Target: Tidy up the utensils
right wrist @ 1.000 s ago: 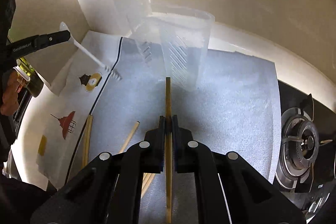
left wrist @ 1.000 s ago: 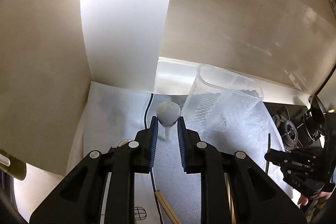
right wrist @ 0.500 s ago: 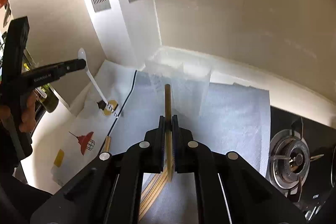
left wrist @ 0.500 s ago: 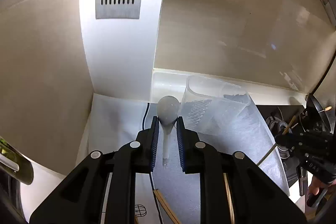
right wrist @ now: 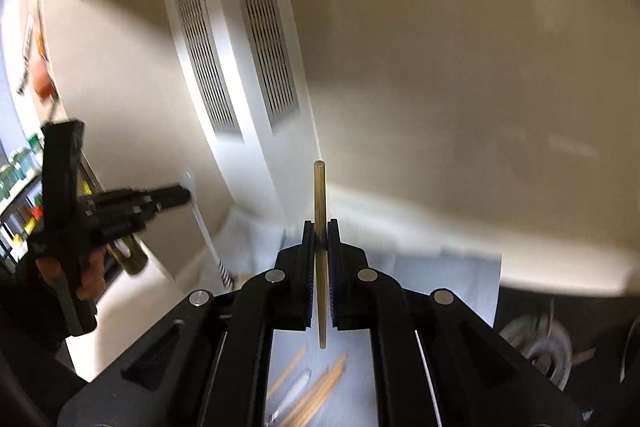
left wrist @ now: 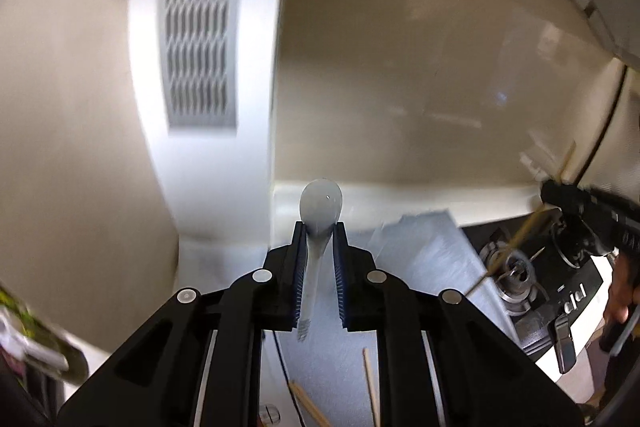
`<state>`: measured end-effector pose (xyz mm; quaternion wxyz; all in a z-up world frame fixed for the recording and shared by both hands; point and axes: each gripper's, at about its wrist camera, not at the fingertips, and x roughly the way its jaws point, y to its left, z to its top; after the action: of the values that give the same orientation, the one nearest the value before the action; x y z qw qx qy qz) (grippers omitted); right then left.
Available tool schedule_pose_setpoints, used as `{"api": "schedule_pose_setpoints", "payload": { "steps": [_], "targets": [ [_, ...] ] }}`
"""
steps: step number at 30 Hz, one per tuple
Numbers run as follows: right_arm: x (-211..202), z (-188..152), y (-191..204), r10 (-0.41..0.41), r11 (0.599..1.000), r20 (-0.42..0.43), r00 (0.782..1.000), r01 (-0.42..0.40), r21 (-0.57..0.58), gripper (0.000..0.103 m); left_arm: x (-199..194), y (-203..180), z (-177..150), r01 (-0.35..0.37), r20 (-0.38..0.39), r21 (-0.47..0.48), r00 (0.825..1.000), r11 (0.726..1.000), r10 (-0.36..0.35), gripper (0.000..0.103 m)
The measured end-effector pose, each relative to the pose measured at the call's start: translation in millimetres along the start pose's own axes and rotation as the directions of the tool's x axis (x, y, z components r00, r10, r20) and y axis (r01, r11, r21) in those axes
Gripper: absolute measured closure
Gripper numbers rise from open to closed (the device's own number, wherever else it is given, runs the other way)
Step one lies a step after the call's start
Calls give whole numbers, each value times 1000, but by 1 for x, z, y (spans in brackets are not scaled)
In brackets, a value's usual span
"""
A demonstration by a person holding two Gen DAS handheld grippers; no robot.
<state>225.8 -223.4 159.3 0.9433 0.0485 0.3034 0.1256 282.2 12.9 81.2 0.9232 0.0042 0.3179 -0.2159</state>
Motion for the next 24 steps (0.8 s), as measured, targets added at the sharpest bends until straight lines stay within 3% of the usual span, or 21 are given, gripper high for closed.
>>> {"api": "schedule_pose_setpoints", "payload": {
  "steps": [1,4,6,12,15,17,19,24],
  "targets": [
    [-4,13,1,-8,1000,33,999,9,-18,96,-5,-4,10,9,26,17,1000,1000,-10,103],
    [-4,45,4,-50,995,111,993,59,-78,96,-14,-22,36,17,107,73,994,997,-24,103],
    [4,57,6,-53,995,116,992,62,-77,96,-14,-32,47,17,133,88,991,996,-29,103],
    [12,53,4,-28,998,117,993,34,-53,96,3,-20,37,23,81,26,996,999,-25,103],
    [16,46,-4,-40,999,96,995,43,-31,96,20,-5,26,17,18,-16,1000,1000,-17,92],
    [22,43,-12,-52,999,78,996,52,-1,96,33,4,16,3,-20,-33,1000,999,-4,63],
    [24,41,-17,-52,999,69,996,51,16,96,46,10,2,-1,-55,-45,998,999,-2,51],
    [29,25,-22,-67,998,24,997,67,12,96,75,17,-31,-29,-163,-44,986,999,21,51]
  ]
}}
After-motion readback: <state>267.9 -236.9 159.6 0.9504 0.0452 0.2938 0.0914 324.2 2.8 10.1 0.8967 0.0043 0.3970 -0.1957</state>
